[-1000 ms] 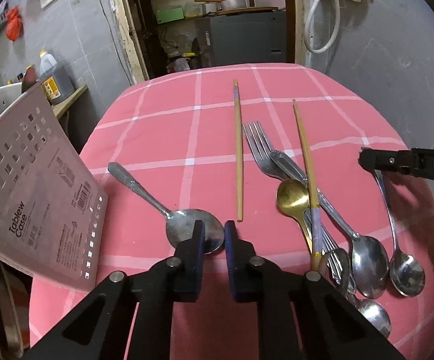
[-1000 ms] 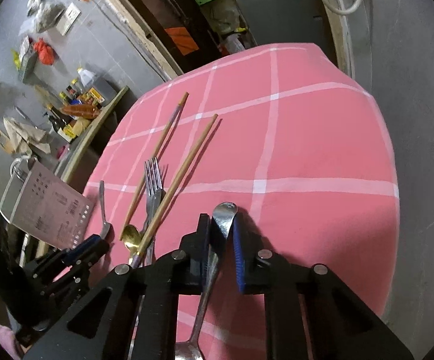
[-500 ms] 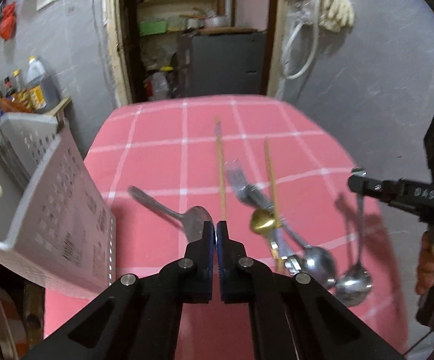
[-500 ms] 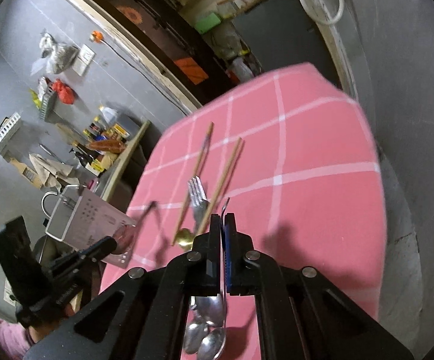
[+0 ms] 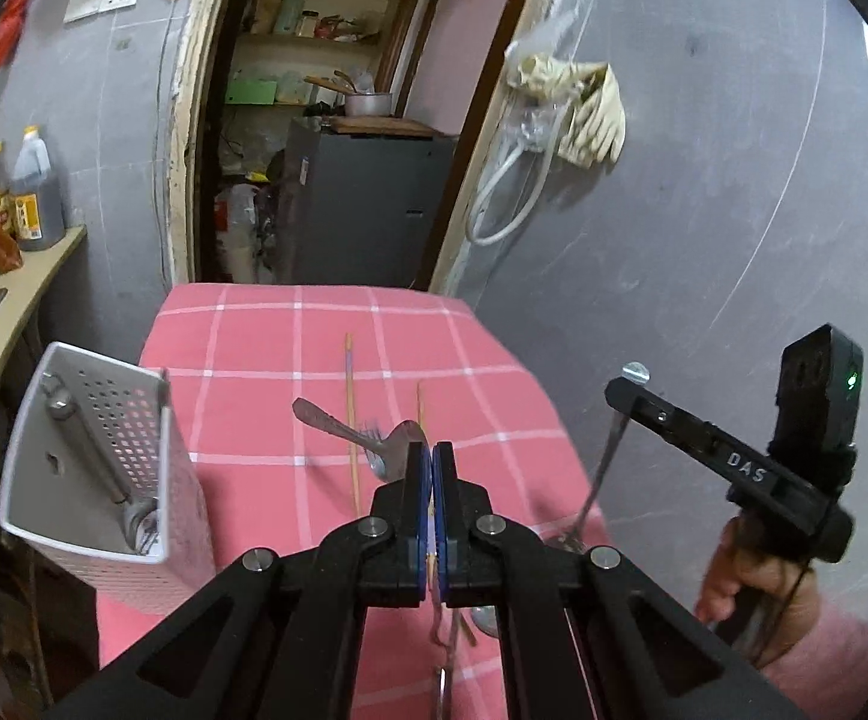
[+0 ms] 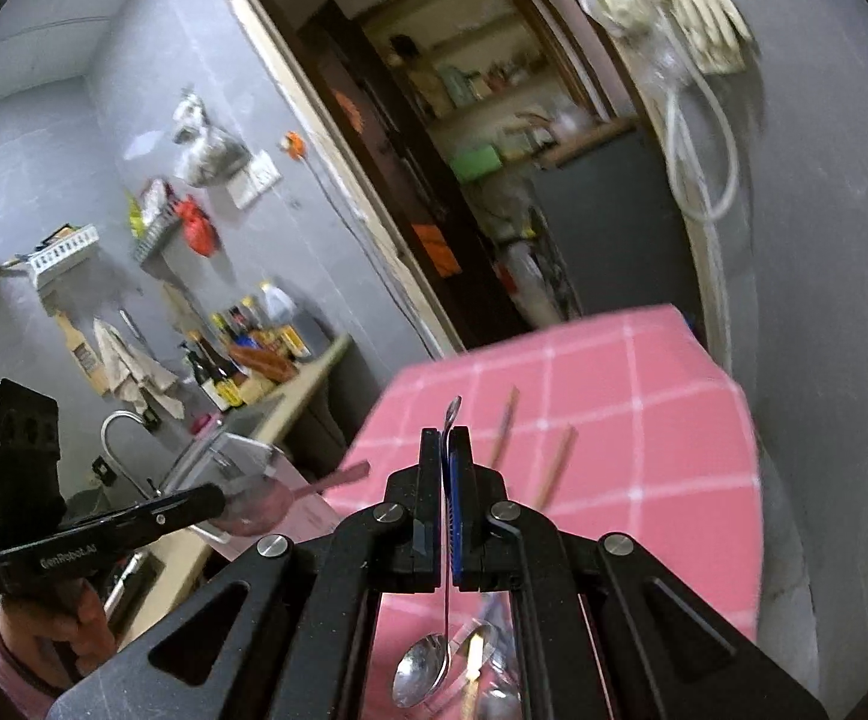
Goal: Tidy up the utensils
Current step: 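Grasp the large silver spoon with the left tool while the right tool lifts its spoon, then carry both spoons to the white holder and release the right tool's spoon inside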
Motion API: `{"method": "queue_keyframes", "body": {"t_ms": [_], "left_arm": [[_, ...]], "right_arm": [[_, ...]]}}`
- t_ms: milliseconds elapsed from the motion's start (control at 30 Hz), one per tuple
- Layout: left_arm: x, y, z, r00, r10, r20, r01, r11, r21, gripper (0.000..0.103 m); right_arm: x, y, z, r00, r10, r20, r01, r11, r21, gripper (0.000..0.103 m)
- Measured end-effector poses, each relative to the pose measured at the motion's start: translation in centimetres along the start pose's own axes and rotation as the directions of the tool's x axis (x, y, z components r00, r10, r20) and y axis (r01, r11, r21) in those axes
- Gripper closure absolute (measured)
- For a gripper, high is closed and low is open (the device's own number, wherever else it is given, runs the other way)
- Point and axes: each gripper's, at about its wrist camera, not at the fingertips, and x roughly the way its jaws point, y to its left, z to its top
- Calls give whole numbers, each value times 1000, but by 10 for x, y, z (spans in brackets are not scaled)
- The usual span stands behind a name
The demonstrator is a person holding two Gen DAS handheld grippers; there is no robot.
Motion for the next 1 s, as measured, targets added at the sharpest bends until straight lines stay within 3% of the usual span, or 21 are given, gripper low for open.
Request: {"method": "queue_keyframes", "body": {"t_ms": [167, 533, 733, 1000], "left_arm": [[-36, 22, 12, 999, -36, 6, 37, 997, -73, 101], [-108, 59, 22, 997, 0, 75, 9, 993, -120, 101], [-115, 87, 24, 998, 24, 57, -14, 985, -173, 101], [-108, 118, 28, 999, -15, 44, 26, 965, -262, 101]], "right_arm": [[3, 40, 22, 997, 54, 49, -52, 998, -43, 101], [35, 147, 51, 970, 184, 157, -151, 968, -198, 101], [62, 192, 47, 957, 238, 168, -191, 948, -257, 101], [100, 214, 21, 968, 231, 101, -191, 932, -308, 101]]}}
